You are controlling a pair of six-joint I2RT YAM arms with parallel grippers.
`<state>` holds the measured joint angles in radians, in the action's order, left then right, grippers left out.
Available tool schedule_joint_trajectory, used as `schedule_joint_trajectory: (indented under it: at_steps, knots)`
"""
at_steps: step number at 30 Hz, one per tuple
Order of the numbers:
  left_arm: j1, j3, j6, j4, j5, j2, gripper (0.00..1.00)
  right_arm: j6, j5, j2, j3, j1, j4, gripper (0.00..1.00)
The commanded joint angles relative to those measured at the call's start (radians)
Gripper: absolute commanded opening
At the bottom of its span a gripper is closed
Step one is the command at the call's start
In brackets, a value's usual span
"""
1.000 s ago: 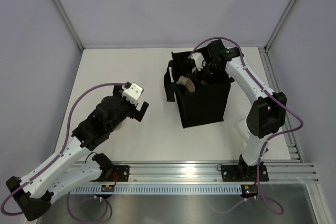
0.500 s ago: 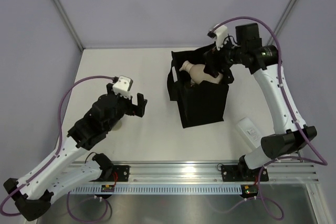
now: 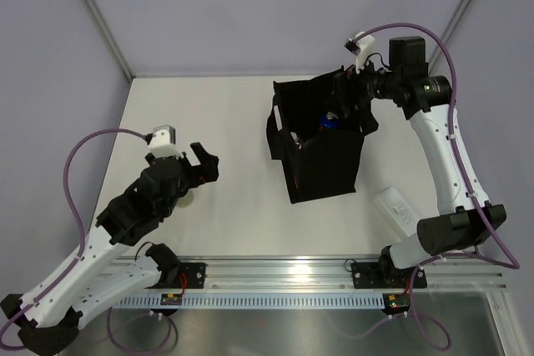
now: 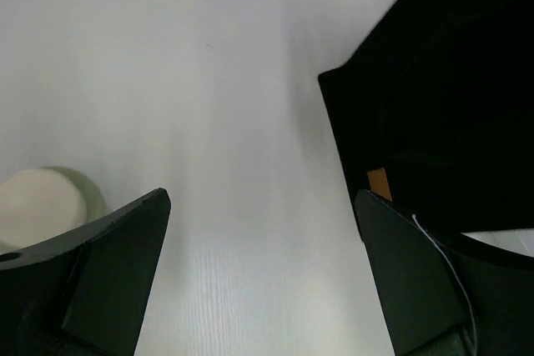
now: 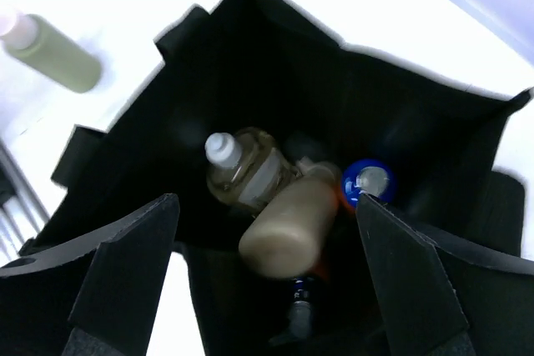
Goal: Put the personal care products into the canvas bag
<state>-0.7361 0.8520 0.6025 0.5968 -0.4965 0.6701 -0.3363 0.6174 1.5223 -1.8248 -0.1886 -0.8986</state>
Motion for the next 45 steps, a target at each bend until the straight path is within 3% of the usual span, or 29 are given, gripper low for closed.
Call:
schedule_joint_trajectory:
  at_steps: [1, 5, 8, 15, 25, 32, 37, 38, 40, 41, 45]
  knots:
    - [0.003, 0.01, 0.27, 0.154, -0.223, -0.021, 0.99, 0.063, 0.139, -0.175, 0.096, 0.005, 0.157, 0.97]
    - [0.003, 0.1, 0.595, 0.56, -0.385, 0.129, 0.99, 0.102, 0.107, -0.309, 0.275, 0.008, 0.285, 0.99]
    - [0.003, 0.134, 0.749, 0.682, -0.376, 0.241, 0.99, 0.074, 0.137, -0.352, 0.333, 0.04, 0.267, 1.0]
    - [0.044, -0.025, 0.698, 0.499, -0.363, 0.241, 0.99, 0.092, 0.39, -0.435, 0.472, 0.261, 0.339, 0.99]
    - [0.303, -0.116, 0.421, 0.088, -0.191, 0.385, 0.99, 0.132, 0.525, -0.514, 0.585, 0.331, 0.437, 1.0]
    - [0.369, -0.108, 0.373, 0.024, -0.14, 0.444, 0.95, 0.119, 0.556, -0.498, 0.616, 0.342, 0.44, 0.99]
    - [0.369, -0.16, 0.388, 0.026, -0.137, 0.408, 0.69, 0.108, 0.562, -0.482, 0.618, 0.347, 0.428, 0.99]
    - [0.369, -0.169, 0.379, 0.018, -0.139, 0.392, 0.45, 0.105, 0.562, -0.476, 0.618, 0.347, 0.426, 1.0]
    - [0.371, -0.176, 0.375, 0.015, -0.137, 0.376, 0.17, 0.102, 0.562, -0.473, 0.618, 0.348, 0.422, 0.99]
    - [0.371, -0.171, 0.365, 0.014, -0.134, 0.361, 0.09, 0.099, 0.562, -0.472, 0.618, 0.35, 0.421, 1.0]
    - [0.368, -0.127, 0.223, -0.038, -0.047, 0.292, 0.0, 0.094, 0.562, -0.473, 0.619, 0.354, 0.414, 1.0]
